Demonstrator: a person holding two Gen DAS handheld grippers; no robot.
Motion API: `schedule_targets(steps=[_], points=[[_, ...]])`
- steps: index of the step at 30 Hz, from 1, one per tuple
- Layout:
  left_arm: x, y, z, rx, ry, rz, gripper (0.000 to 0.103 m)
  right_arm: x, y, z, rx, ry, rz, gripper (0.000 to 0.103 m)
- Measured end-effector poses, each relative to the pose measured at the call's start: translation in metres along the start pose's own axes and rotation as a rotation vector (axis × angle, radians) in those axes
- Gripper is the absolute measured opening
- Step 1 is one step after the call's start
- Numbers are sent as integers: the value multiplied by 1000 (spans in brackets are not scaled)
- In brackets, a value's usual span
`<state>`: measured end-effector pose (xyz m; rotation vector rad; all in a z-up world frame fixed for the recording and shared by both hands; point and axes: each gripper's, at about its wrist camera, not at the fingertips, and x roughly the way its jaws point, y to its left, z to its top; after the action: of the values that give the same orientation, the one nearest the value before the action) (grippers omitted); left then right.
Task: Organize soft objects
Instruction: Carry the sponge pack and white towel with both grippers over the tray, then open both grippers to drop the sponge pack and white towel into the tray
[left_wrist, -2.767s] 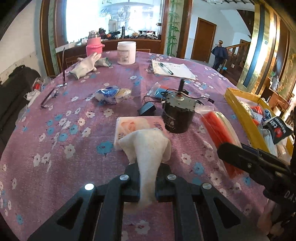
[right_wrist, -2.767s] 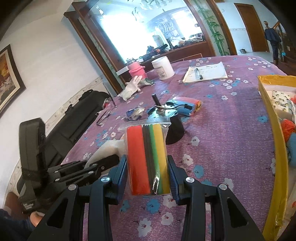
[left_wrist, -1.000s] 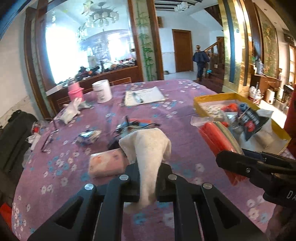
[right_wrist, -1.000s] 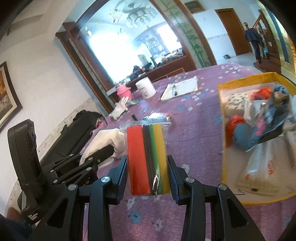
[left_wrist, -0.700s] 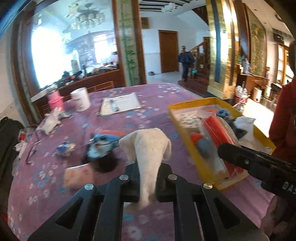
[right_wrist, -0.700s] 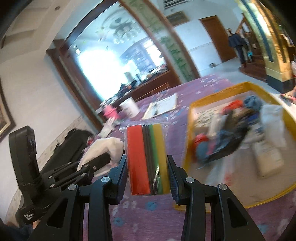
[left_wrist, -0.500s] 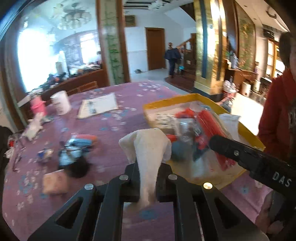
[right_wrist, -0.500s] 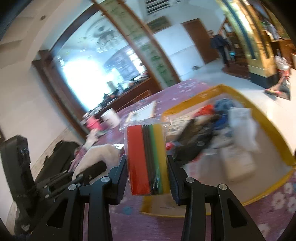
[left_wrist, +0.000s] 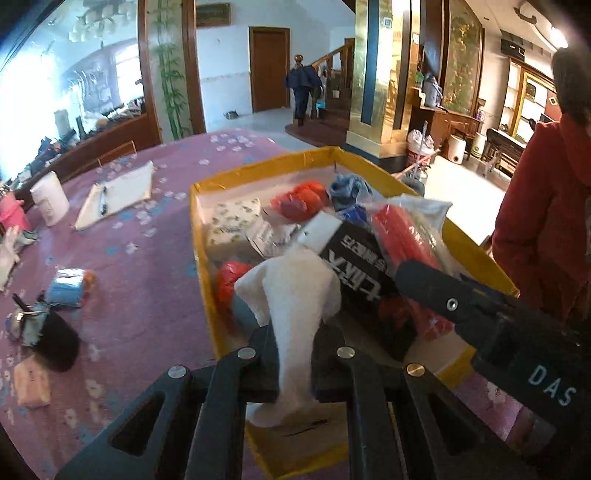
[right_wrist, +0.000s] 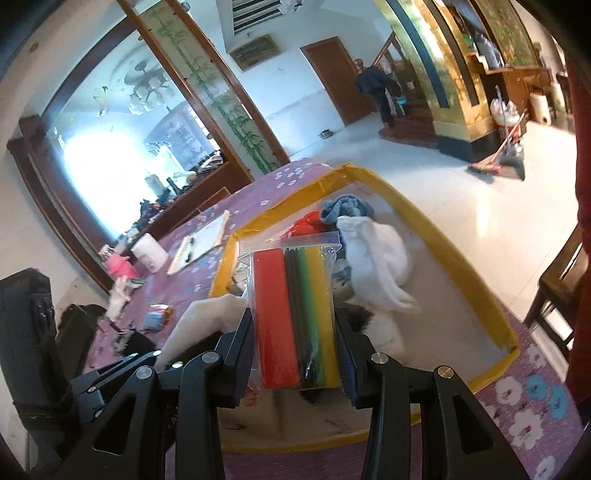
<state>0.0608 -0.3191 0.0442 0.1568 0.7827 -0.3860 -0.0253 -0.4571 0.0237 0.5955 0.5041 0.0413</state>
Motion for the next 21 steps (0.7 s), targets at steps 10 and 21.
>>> schedule_targets(steps=[10,21], points=[[6,-2,-3,15,-10,-45,52,4,1,1,-35,-6,-50,45],[-32,0,1,7,-65,-59,69,-28,10,6,-21,-92,-33,78]])
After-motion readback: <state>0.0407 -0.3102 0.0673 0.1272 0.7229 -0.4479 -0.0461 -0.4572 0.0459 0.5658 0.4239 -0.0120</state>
